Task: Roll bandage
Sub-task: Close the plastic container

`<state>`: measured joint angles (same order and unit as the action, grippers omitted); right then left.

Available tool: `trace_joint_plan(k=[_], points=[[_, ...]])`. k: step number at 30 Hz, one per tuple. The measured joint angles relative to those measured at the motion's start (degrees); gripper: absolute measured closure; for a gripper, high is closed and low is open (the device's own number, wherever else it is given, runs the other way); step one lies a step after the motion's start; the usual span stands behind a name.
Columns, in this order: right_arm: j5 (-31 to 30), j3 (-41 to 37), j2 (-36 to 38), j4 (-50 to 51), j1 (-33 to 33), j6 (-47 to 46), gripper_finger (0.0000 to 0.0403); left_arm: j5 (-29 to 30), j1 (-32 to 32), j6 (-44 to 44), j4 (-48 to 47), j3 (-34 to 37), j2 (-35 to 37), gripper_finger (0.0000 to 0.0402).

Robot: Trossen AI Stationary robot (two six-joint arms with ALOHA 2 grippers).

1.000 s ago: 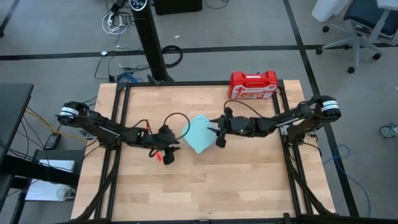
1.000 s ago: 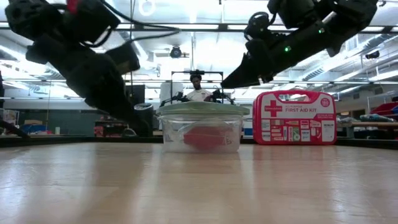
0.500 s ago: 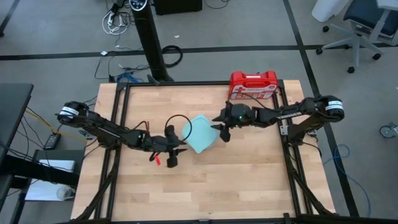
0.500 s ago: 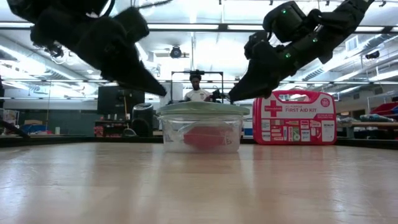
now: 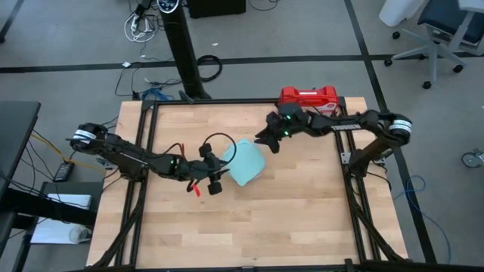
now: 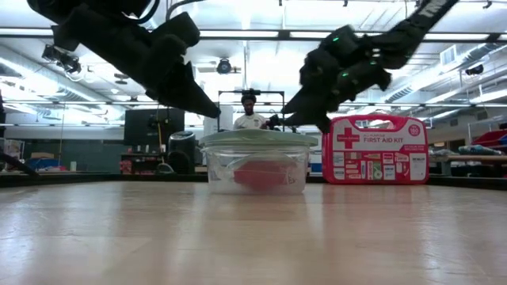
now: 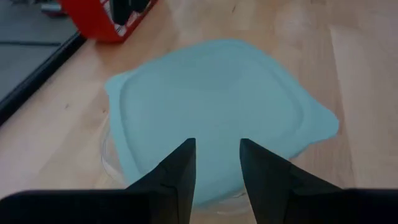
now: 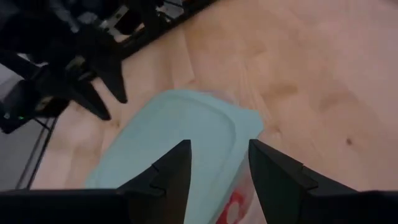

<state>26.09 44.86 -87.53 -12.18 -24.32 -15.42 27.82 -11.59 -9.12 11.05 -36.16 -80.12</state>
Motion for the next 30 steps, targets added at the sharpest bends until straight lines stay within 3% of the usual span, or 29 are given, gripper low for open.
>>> trace_joint_plan(k=[6, 14, 20, 25, 30], points=[[5.0, 12.1, -7.7, 15.3, -2.5, 3.4, 0.0243, -0.1, 0.3, -1.6, -0.3, 0.0, 0.0, 0.0273], [17.8, 18.9, -15.1, 17.1, -6.3, 0.9, 0.0243, -1.8, 0.2, -1.7, -1.5, 0.0, 0.0, 0.0273], [20.2, 22.0, -19.3, 20.1, -7.3, 1.0, 0.0243, -3.2, 0.2, -1.5, -0.9, 0.0, 0.0, 0.0273], [20.7, 23.5, -20.1, 23.7, -8.0, 2.2, 0.0243, -5.1, -0.9, 9.3, 1.1, 0.0, 0.0, 0.0273], [19.8, 23.5, -20.0, 24.1, -8.5, 2.4, 0.0245, -1.9, -2.5, 24.5, 1.6, 0.0, 0.0, 0.0273]])
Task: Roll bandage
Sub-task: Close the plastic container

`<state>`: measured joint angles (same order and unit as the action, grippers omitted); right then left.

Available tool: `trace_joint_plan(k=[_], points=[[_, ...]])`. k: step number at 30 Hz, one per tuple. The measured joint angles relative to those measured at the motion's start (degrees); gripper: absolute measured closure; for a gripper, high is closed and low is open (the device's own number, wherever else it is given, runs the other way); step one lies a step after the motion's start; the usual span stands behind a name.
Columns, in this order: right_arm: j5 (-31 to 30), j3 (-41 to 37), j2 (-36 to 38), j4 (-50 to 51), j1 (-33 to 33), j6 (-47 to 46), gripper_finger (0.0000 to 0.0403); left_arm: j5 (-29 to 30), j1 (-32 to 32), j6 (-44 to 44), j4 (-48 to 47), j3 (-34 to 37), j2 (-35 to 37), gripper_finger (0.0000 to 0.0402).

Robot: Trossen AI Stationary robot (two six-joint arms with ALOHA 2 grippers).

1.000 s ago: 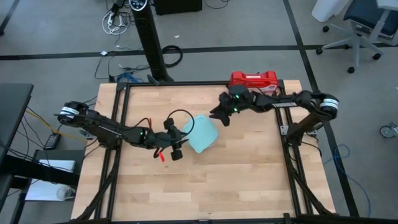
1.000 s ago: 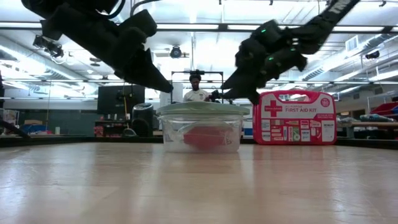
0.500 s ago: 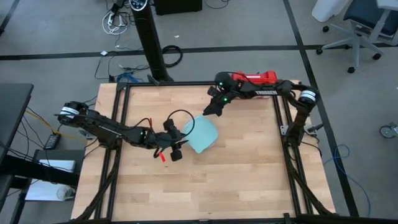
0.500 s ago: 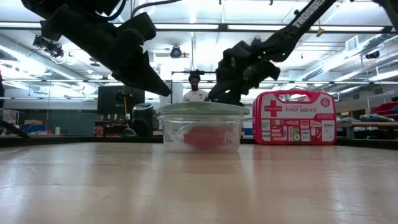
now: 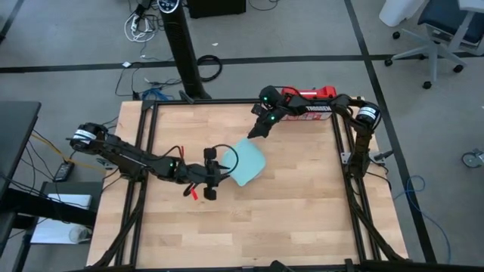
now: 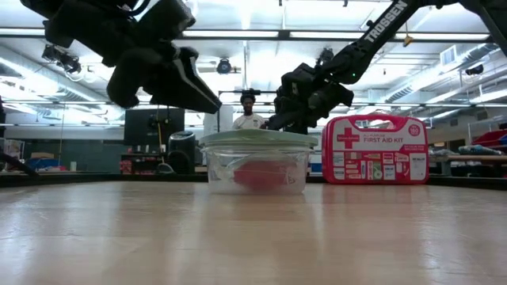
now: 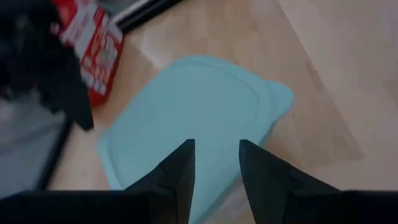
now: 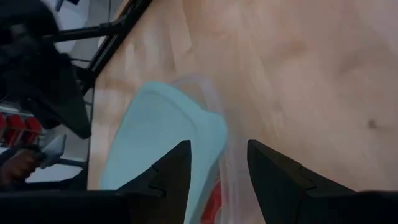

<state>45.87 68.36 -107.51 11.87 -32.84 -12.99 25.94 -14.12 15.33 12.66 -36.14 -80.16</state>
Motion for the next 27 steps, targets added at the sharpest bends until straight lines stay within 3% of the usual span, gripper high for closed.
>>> trace_joint_plan(k=[10, 18, 27], points=[[-3.7, 0.0, 0.0, -2.7, 0.2, -1.0, 0.0246, -1.5, -2.5, 16.0, 5.8, -2.0, -7.1, 0.0273], [-3.7, 0.0, 0.0, -2.8, 0.2, -1.3, 0.0247, 2.8, -3.0, 22.8, 3.8, -8.5, -15.2, 0.0273], [-3.9, 0.0, 0.1, -2.8, 0.9, -0.5, 0.0248, 4.3, -4.4, 28.2, 7.3, -9.9, -20.0, 0.0273]])
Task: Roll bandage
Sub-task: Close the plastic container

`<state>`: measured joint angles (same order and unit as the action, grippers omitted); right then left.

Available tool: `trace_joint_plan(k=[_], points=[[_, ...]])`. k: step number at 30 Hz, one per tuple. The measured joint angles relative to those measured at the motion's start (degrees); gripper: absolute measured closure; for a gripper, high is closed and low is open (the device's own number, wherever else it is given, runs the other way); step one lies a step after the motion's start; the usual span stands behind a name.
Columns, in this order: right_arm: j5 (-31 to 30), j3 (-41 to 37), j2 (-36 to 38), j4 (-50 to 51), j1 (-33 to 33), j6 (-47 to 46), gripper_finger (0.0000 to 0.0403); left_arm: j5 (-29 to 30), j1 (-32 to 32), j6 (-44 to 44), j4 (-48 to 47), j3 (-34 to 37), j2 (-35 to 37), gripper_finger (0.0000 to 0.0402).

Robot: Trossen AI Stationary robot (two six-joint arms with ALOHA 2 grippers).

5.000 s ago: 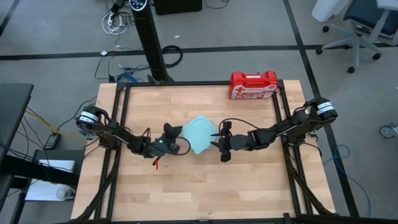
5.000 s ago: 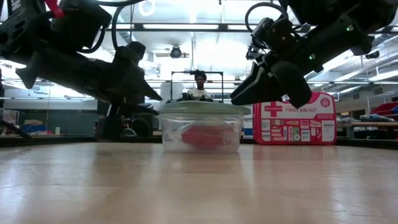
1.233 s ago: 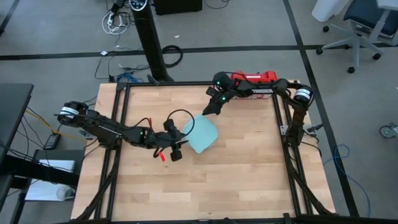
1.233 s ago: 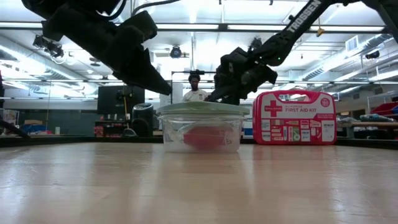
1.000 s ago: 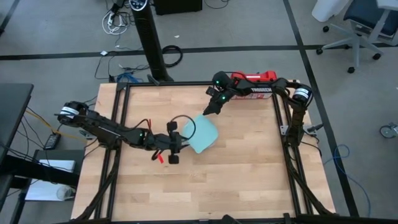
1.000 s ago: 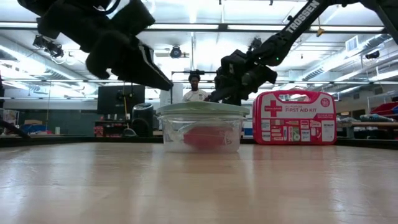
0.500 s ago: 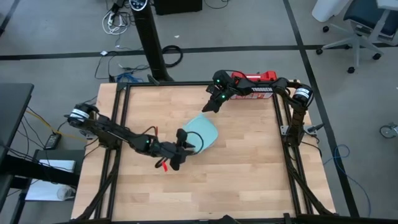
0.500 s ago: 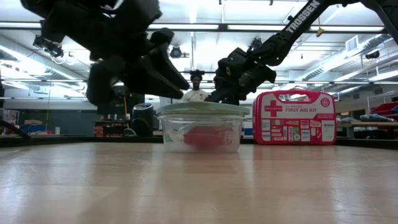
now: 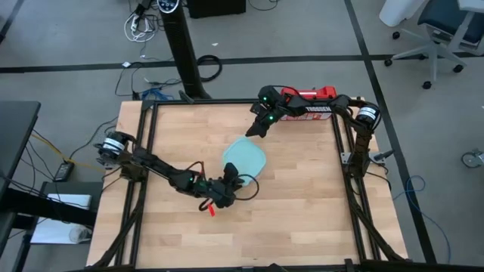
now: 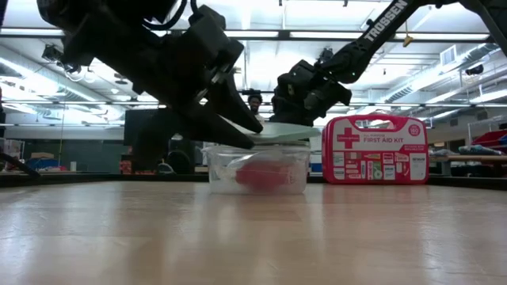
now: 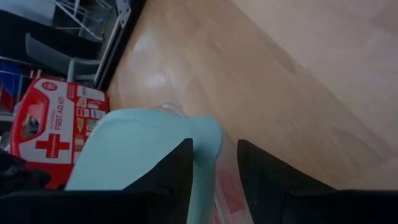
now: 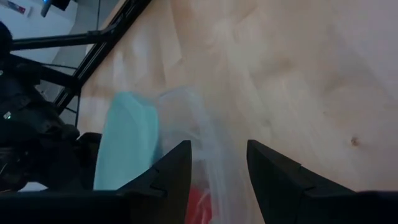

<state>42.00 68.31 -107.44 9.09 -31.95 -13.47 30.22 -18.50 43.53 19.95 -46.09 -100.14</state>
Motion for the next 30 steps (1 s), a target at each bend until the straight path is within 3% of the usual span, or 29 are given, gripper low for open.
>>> trace_joint_plan(k=[15, 21, 30], points=[[1.6, 0.0, 0.0, 0.2, 0.6, 0.2, 0.0248, 5.7, -1.2, 1.4, 1.6, 0.1, -0.4, 0.0275], [2.9, 0.0, 0.1, 1.3, 0.5, 0.1, 0.0248, 11.5, -1.2, 1.5, 1.4, 0.1, -0.4, 0.0298], [3.3, -0.1, 2.5, 5.0, 0.6, 1.7, 0.0248, 15.8, -2.2, 1.5, 1.2, 0.1, -0.4, 0.0334]])
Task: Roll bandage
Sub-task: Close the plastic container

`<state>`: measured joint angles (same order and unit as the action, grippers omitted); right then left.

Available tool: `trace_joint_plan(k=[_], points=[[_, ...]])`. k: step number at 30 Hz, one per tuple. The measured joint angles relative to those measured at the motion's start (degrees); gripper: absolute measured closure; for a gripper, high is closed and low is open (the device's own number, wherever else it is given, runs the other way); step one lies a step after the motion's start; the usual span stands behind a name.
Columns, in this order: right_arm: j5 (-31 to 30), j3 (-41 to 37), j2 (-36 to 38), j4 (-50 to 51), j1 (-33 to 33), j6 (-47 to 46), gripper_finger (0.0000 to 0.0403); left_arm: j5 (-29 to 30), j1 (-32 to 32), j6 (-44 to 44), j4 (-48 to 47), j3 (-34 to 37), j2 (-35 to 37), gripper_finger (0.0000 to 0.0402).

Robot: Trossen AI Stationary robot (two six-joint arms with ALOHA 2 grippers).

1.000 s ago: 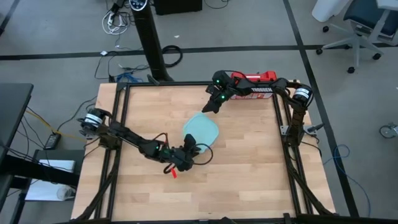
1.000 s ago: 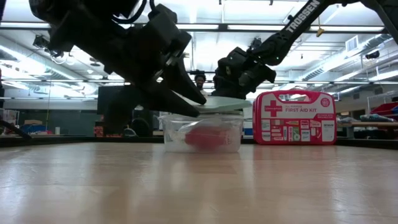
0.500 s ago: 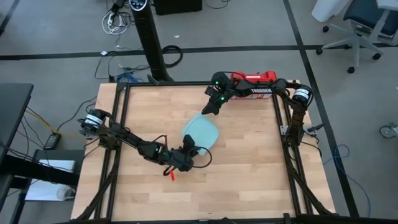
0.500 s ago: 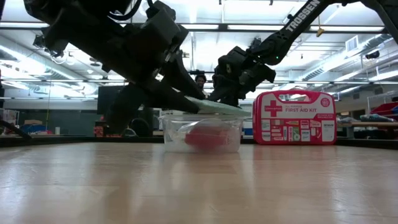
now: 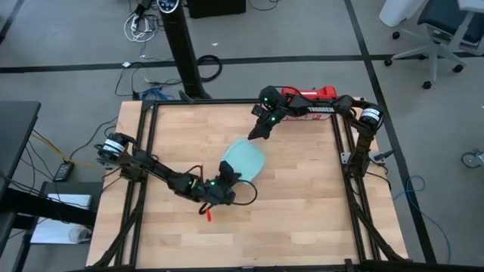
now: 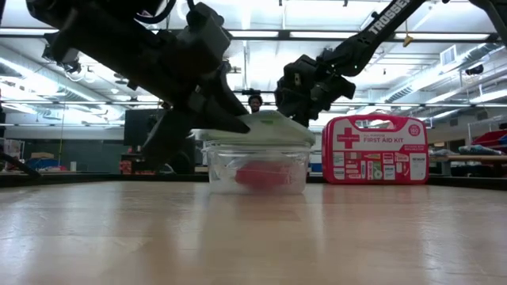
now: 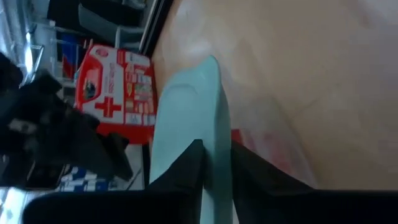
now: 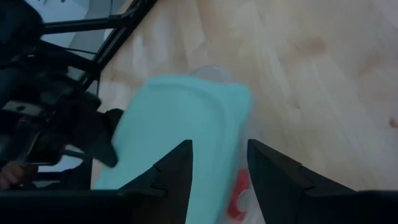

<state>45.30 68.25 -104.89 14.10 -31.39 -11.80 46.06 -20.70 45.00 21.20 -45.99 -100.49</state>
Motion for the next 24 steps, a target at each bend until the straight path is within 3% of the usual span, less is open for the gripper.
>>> trace_joint_plan(k=[5, 8, 11, 16, 24], points=[[-0.7, 0.0, 2.8, 2.7, 0.4, 0.4, 0.0248, 2.9, -0.5, -0.1, -0.5, 0.0, 0.4, 0.0343], [-5.1, 0.0, 5.0, 8.7, 2.4, 3.8, 0.0252, 2.0, -1.2, -0.4, -1.1, 0.1, 2.4, 0.0344], [-10.0, 0.0, 6.7, 14.4, 5.6, 8.2, 0.0262, -3.1, -1.4, -0.6, -4.0, 0.1, 5.9, 0.0345], [-11.6, 0.0, 8.4, 13.9, 10.2, 7.9, 0.0282, -14.6, -0.5, 1.4, -11.1, 0.5, 10.9, 0.0345], [-21.6, 0.0, 8.4, 11.4, 17.3, 2.3, 0.0296, -22.0, 2.8, 12.0, -11.9, 3.5, 11.8, 0.0345]])
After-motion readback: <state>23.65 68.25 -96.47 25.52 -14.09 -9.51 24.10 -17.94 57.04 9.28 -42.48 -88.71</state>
